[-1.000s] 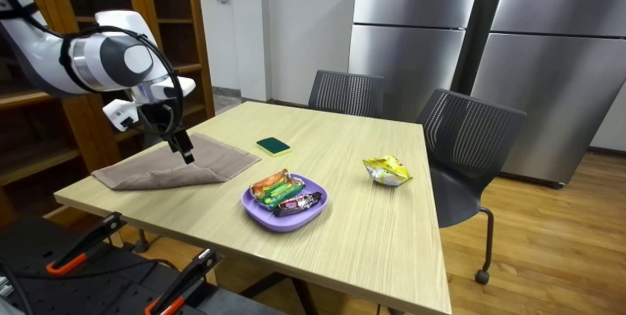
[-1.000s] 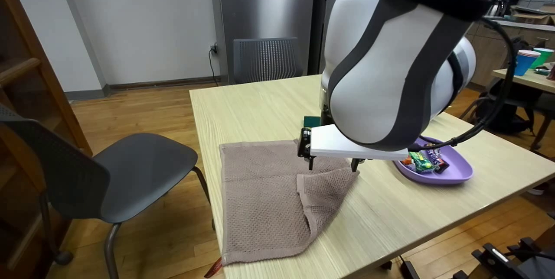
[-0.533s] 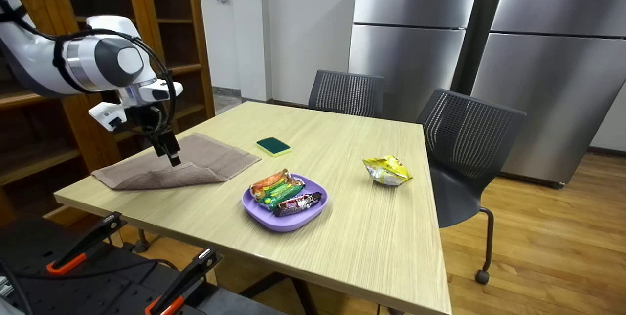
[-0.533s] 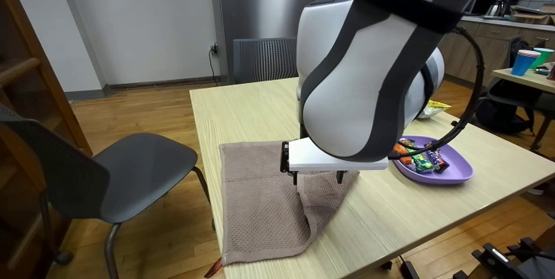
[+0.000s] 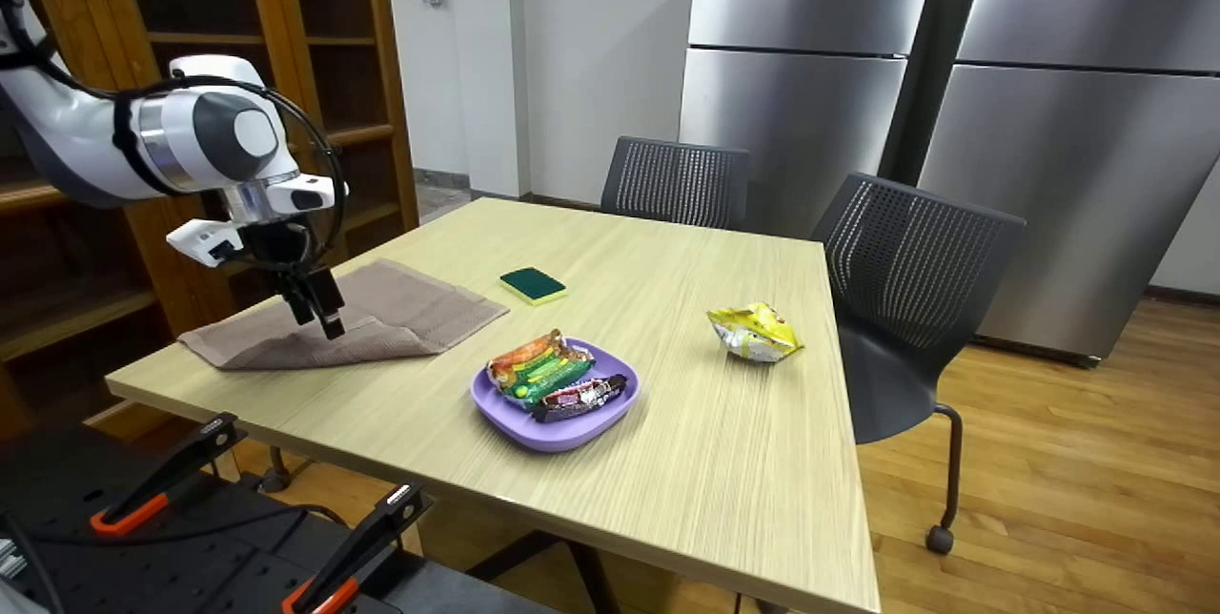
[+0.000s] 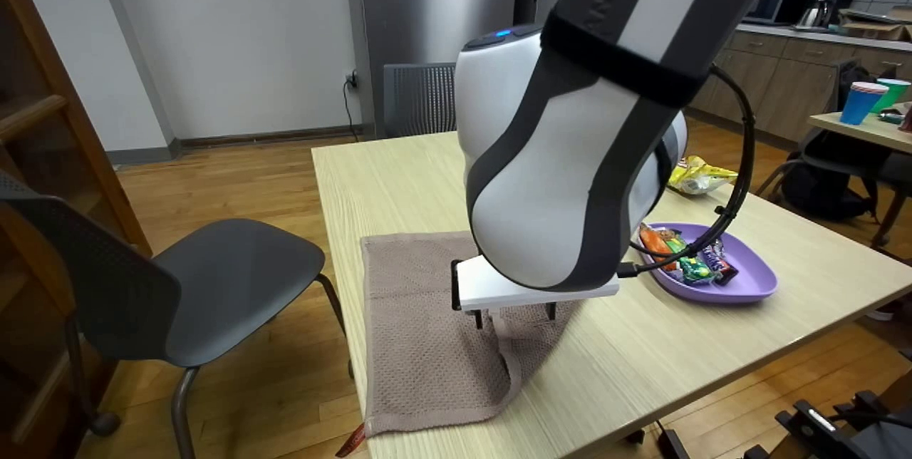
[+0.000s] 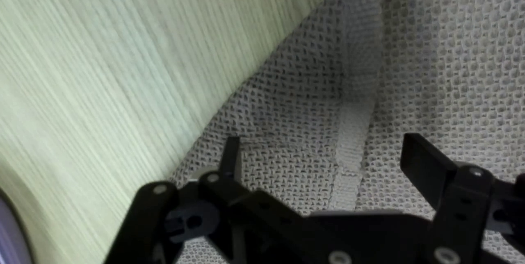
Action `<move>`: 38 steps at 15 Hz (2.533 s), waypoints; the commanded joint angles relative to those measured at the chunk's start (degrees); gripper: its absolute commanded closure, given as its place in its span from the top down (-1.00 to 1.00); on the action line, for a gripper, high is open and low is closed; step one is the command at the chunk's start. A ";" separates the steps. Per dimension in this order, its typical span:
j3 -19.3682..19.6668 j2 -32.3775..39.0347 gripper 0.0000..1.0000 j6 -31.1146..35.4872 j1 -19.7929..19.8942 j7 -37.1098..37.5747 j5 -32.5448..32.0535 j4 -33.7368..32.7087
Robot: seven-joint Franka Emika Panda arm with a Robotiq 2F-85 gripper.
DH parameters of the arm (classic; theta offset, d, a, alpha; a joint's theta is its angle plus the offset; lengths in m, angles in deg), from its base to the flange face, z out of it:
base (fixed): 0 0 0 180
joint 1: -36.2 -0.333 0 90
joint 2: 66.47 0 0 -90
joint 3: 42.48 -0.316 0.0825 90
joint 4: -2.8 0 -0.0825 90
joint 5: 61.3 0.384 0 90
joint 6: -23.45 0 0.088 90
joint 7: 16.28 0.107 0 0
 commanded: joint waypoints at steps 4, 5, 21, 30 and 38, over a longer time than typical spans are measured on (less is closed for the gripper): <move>-1.58 0.74 1.00 -3.63 2.02 2.70 -3.83 -1.62; -1.53 0.90 1.00 -3.88 2.01 2.88 -4.24 -1.56; -1.70 0.66 1.00 -4.74 4.26 3.11 -6.35 -0.64; -1.74 0.35 -0.60 -4.57 3.92 3.38 -6.47 -0.23; -1.55 0.12 -0.90 -4.39 3.57 3.83 -6.76 0.25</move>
